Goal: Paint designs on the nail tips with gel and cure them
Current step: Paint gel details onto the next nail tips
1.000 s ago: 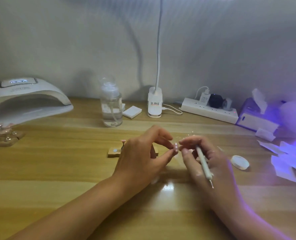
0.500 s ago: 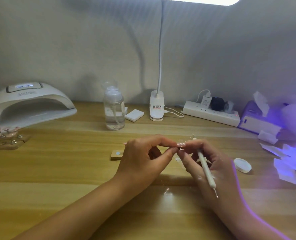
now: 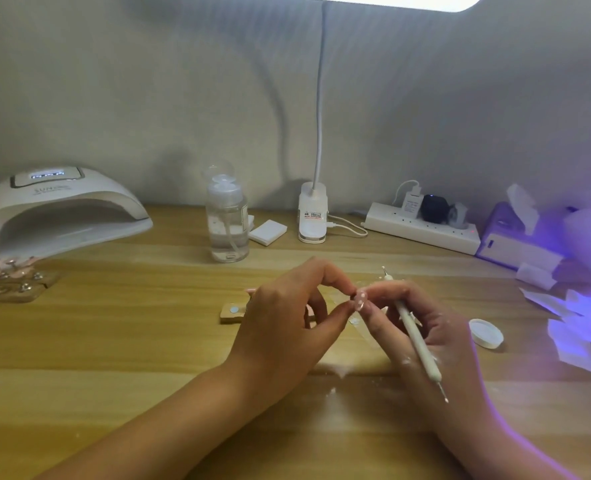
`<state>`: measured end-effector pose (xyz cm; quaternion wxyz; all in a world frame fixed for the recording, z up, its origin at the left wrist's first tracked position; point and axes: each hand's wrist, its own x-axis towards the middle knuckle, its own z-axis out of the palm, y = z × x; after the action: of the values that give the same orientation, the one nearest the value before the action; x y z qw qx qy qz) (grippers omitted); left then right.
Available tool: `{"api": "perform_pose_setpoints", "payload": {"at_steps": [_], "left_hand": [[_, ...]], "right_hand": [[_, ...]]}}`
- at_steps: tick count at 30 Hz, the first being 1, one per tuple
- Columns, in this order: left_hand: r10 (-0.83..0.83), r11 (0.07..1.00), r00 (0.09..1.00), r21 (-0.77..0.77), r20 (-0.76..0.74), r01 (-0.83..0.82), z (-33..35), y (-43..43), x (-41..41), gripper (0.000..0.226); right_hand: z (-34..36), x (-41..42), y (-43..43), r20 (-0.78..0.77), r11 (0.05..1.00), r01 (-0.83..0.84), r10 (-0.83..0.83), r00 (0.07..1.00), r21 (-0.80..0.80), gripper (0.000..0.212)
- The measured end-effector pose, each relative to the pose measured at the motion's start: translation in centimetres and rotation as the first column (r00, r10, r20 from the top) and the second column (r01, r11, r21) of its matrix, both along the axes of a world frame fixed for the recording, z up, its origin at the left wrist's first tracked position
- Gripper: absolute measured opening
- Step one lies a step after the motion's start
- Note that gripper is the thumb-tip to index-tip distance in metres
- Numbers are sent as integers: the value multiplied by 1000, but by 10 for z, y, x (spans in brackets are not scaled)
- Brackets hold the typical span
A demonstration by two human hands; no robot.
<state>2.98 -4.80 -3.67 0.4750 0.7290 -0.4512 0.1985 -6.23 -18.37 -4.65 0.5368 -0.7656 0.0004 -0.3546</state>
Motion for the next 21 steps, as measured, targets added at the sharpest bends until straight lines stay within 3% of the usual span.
{"api": "perform_pose_setpoints", "payload": {"at_steps": [6, 9, 16, 21], "left_hand": [[-28, 997, 999, 71, 32, 26, 7, 5, 7, 17], [-37, 999, 998, 31, 49, 36, 7, 6, 7, 23], [-49, 997, 912, 80, 406, 17, 11, 12, 11, 28], [-43, 998, 880, 59, 474, 16, 6, 10, 11, 33]], "right_hand": [[1, 0, -1, -47, 996, -12, 8, 999, -86, 4], [2, 0, 1, -66, 1000, -15, 14, 998, -14, 8], [3, -2, 2, -50, 992, -108, 111, 993, 61, 9], [4, -5, 2, -40, 995, -80, 82, 996, 58, 8]]}}
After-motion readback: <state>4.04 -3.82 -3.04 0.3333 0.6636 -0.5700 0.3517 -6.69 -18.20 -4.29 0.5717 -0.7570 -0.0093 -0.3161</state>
